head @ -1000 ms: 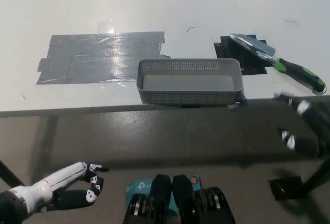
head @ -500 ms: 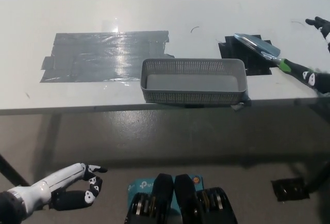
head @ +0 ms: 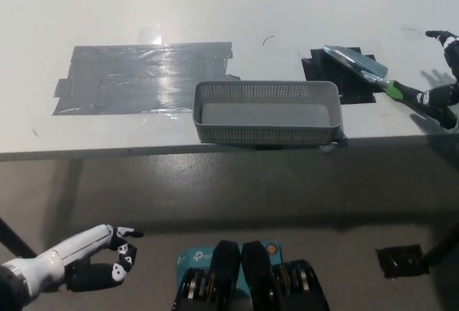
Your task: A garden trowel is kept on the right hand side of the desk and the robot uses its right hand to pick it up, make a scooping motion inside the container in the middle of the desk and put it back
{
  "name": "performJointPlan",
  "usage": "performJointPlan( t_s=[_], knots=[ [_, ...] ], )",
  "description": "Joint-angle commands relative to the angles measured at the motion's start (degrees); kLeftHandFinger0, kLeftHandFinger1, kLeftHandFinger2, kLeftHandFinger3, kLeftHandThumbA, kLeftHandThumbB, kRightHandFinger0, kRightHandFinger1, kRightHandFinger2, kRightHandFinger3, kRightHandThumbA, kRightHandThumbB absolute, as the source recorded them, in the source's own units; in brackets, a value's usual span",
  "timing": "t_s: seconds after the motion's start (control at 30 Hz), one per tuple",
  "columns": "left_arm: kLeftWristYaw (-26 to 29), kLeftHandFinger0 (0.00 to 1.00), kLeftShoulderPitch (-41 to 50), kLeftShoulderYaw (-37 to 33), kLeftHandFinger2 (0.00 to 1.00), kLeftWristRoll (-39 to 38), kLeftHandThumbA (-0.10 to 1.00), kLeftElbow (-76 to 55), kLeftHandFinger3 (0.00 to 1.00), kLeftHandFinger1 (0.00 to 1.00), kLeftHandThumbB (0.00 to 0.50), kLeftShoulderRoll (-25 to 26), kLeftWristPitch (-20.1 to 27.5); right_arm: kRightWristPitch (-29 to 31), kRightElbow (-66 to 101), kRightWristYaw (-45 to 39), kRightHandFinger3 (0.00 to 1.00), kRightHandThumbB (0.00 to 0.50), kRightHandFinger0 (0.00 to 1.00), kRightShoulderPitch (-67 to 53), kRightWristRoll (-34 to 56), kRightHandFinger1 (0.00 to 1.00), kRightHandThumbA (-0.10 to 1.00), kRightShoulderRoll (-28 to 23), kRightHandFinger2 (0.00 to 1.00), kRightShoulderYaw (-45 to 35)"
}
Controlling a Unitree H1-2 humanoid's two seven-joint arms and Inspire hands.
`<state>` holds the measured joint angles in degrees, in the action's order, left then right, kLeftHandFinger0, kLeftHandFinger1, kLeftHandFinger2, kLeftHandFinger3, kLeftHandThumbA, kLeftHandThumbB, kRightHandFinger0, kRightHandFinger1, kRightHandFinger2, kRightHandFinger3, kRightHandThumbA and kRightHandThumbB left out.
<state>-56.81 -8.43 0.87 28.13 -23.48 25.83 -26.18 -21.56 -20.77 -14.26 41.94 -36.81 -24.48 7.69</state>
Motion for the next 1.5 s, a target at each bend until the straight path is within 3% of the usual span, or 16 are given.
performJointPlan(
  t_s=[0.0,0.1,0.23,0.33,0.57,0.8,1.03,1.2,1.47],
  knots=[
    [-1.4,0.99,-0.6,0.9,0.98,0.9,1.0,-1.4,1.0,0.9,0.299,0.2,-0.8,-0.9,-1.9,1.2,1.0,0.5,1.0,4.3,2.5,1.0,0.92,0.2,1.0,-1.0],
    [-1.3,0.99,-0.6,0.7,0.98,0.5,1.0,-1.5,1.0,0.9,0.291,0.4,-0.8,-0.9,-3.1,1.2,1.0,0.5,1.0,5.0,2.1,1.0,0.9,0.4,1.0,0.0],
    [-2.1,1.0,-0.9,1.0,0.99,1.2,1.0,-1.5,1.0,0.92,0.303,-0.1,-0.8,-1.2,-4.4,1.1,1.0,0.5,1.0,5.4,3.8,1.0,0.8,0.9,1.0,-0.9],
    [-2.5,1.0,-0.7,1.8,0.98,1.6,1.0,-1.6,1.0,0.92,0.273,-1.2,-0.8,-0.8,-5.9,-0.2,1.0,0.5,1.0,5.4,4.4,1.0,0.81,0.3,1.0,-0.2],
    [-3.1,1.0,-0.4,2.4,1.0,2.0,1.0,-2.0,1.0,0.93,0.284,-1.6,-0.8,1.0,-11.9,0.0,1.0,0.496,1.0,5.1,4.1,1.0,0.73,-1.8,1.0,1.3],
    [-4.9,1.0,-1.0,2.8,1.0,4.1,1.0,-2.6,1.0,0.95,0.266,-2.4,-0.8,2.9,-21.3,0.8,1.0,0.5,1.0,8.6,3.5,1.0,0.79,-2.6,1.0,3.4],
    [-7.6,1.0,-1.7,3.6,1.0,6.8,1.0,-3.1,1.0,0.98,0.252,-4.0,-0.8,3.0,-23.4,1.1,1.0,0.49,1.0,10.2,2.9,1.0,0.75,-1.0,1.0,6.5],
    [-7.9,1.0,-2.2,3.6,0.99,6.9,1.0,-3.4,1.0,0.96,0.276,-4.0,-0.8,1.6,-23.8,0.8,1.0,0.483,1.0,11.7,3.0,1.0,0.73,0.3,1.0,8.3],
    [-8.8,1.0,-3.0,3.4,0.98,7.4,1.0,-3.7,1.0,0.95,0.248,-4.2,-0.8,3.3,-23.9,0.0,1.0,0.487,1.0,13.3,3.0,1.0,0.74,1.2,1.0,10.6]
  ],
)
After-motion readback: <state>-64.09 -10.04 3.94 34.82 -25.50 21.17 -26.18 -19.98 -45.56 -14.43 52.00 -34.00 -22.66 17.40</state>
